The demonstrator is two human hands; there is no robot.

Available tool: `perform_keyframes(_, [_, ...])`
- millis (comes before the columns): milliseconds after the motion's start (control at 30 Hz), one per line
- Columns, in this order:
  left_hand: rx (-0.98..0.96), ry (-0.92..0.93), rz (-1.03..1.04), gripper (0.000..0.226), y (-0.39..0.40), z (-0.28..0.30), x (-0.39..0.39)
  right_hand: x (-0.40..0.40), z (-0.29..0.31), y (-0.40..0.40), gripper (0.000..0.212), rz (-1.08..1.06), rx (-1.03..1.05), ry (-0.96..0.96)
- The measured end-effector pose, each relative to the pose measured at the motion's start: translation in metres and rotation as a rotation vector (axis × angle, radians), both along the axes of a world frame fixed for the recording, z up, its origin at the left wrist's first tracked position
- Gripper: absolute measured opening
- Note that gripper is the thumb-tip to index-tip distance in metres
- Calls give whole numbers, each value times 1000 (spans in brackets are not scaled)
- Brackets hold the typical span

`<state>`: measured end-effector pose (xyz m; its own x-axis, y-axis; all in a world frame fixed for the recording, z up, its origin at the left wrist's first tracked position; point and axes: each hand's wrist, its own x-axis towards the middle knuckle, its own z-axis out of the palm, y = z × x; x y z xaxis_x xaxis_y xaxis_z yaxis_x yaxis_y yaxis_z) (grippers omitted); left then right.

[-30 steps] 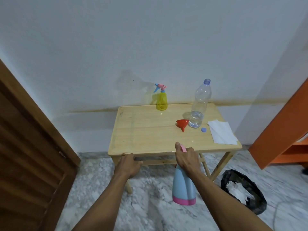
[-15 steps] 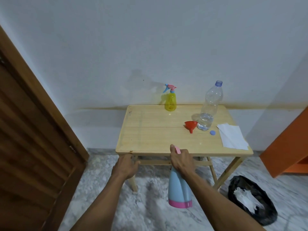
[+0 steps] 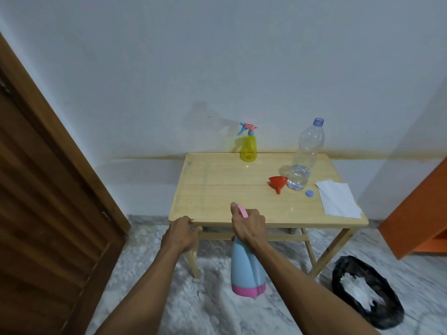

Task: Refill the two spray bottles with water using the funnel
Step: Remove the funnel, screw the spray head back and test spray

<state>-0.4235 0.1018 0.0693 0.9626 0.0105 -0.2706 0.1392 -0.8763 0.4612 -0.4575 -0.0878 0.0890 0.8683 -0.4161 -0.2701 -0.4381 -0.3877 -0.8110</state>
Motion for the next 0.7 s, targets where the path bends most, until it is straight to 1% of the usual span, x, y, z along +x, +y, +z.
perform_keyframes(133, [-35, -8, -30, 52, -17, 0, 4, -9, 12, -23, 66, -28, -24, -91])
perform_keyframes(267, [-111, -21, -85, 60, -55, 8, 9, -12, 24, -63, 64, -131, -40, -214])
perform_keyframes(400, [-225, -60, -184, 59, -110, 16, 8, -9, 44, -102, 52, -157, -31, -336])
perform_keyframes(500, [-304, -103, -250, 57, -148, 22, 5, -4, 56, -123, 51, -175, 6, -444])
perform_keyframes(567, [-358, -110, -306, 64, -166, 24, 5, 1, 65, -131, 51, -167, 40, -502])
perform_keyframes(667, [-468, -70, -394, 90, -180, 25, 8, 15, 76, -133, 46, -146, 114, -566])
perform_keyframes(700, [-494, -68, -410, 95, -183, 26, 11, 22, 78, -132, 43, -136, 141, -583])
